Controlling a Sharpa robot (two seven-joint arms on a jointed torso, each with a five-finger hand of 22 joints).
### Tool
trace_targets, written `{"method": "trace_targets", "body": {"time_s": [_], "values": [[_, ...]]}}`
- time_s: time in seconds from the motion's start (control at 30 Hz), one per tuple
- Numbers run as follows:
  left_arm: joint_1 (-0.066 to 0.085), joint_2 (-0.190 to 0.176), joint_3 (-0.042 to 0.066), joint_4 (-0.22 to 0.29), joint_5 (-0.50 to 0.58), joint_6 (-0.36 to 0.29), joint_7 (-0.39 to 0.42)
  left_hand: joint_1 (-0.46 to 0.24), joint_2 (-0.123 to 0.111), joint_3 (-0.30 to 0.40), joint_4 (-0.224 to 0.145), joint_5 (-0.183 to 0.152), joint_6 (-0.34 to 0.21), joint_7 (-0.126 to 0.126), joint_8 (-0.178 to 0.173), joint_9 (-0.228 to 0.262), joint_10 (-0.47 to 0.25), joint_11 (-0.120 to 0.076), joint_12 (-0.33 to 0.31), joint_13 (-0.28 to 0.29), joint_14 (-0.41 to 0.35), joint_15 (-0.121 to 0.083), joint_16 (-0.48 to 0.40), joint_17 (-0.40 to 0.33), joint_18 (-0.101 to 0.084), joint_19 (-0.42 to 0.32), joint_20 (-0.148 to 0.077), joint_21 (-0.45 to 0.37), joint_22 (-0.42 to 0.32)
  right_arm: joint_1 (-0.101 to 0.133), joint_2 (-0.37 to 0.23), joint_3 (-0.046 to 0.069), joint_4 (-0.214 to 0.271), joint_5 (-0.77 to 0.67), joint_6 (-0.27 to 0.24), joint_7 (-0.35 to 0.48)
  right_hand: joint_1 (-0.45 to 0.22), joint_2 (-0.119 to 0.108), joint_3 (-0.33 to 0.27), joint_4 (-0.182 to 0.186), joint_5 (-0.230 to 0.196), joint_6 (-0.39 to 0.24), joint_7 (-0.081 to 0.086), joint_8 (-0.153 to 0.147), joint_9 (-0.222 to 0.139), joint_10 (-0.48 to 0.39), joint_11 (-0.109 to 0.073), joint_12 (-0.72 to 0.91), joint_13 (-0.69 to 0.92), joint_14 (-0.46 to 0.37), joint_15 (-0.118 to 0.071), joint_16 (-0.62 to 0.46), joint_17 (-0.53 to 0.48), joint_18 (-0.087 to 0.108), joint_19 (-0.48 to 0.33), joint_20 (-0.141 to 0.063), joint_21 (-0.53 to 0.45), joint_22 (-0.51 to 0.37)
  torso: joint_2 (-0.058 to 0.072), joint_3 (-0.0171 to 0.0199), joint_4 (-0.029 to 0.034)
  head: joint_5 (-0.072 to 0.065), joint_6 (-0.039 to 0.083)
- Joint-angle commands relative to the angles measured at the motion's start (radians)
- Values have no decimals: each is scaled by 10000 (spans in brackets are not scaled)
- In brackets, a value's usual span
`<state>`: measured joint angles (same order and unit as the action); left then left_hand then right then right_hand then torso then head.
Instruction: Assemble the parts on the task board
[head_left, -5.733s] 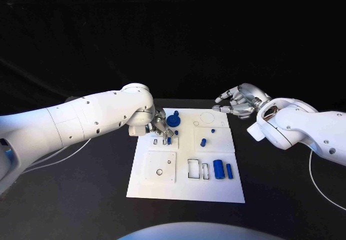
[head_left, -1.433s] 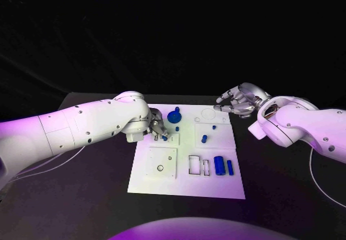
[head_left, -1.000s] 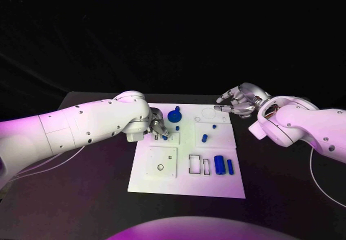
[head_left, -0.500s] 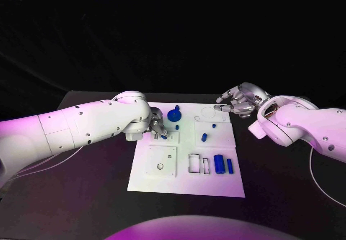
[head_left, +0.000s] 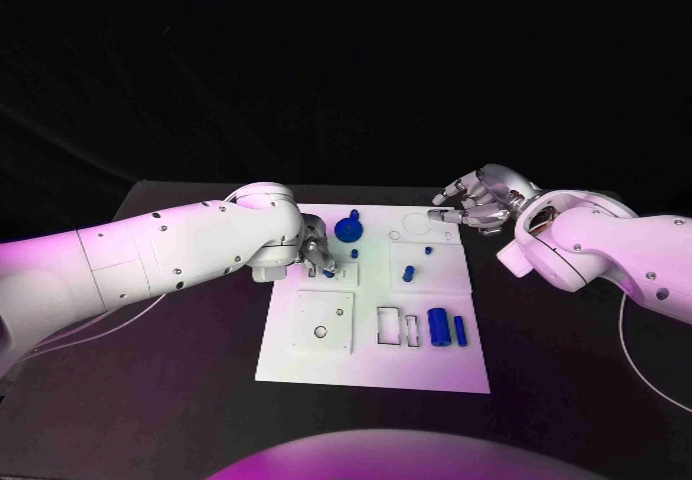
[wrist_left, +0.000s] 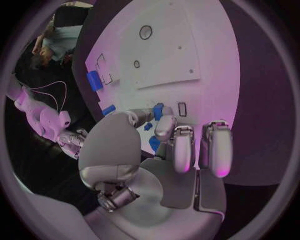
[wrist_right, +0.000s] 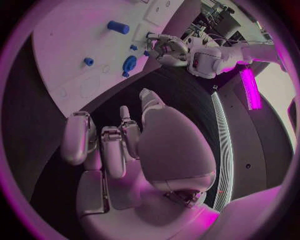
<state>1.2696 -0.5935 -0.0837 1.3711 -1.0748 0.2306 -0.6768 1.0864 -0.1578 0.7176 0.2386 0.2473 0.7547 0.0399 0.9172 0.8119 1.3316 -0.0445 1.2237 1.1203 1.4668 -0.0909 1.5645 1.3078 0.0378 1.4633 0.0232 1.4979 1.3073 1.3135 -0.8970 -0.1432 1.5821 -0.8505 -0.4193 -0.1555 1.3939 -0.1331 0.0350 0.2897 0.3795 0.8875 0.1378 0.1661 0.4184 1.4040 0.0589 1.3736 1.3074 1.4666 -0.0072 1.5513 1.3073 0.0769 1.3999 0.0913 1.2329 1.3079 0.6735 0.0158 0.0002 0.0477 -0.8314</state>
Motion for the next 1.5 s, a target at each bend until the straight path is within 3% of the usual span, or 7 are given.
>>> {"method": "trace_targets", "body": {"time_s": [0.03, 0.77, 1.5], "values": [[-19, 9, -4, 22, -18, 208, -101, -128, 45, 1502, -1420, 24, 178, -179, 71, 1484, 112, -4, 70, 3, 1040, -70, 63, 2630, -104, 401, -77, 53, 1641, -12, 11, 0, -9, -104, 162, -2, 29, 1, 54, -7, 64, 55, 2, 38, 10, -26, -35, -27, 372, 857, -77, -61, 1868, 71, -42, 4, -39, 410, -5, 11, 5, -7, -23], [-20, 34, -4, -161, 109, 240, -116, -1228, -265, 552, -856, -231, 374, -277, 148, 1317, 106, -77, 87, -52, 1040, -129, 63, 2630, -104, 400, -131, 41, 1676, -18, -8, 0, -23, -104, 129, 4, -11, -3, 66, -3, 62, 59, -1, 54, 20, -43, -37, -47, 346, 840, -79, -85, 1800, 87, -73, 2, -111, 368, -11, -4, 4, -21, -34], [-23, 123, -9, -354, 203, 307, -117, -1562, -436, -264, -374, -631, 434, -270, 164, 1207, 90, -72, 105, -77, 1040, -133, 63, 2630, -106, 409, -138, 33, 1703, -19, -23, 0, -14, -104, 122, 7, -92, -24, 58, 8, -4, 40, -1, 63, 27, -37, -36, -40, 350, 843, -81, -83, 1812, 90, -77, -1, -134, 359, -6, -1, 6, -48, -90]]}}
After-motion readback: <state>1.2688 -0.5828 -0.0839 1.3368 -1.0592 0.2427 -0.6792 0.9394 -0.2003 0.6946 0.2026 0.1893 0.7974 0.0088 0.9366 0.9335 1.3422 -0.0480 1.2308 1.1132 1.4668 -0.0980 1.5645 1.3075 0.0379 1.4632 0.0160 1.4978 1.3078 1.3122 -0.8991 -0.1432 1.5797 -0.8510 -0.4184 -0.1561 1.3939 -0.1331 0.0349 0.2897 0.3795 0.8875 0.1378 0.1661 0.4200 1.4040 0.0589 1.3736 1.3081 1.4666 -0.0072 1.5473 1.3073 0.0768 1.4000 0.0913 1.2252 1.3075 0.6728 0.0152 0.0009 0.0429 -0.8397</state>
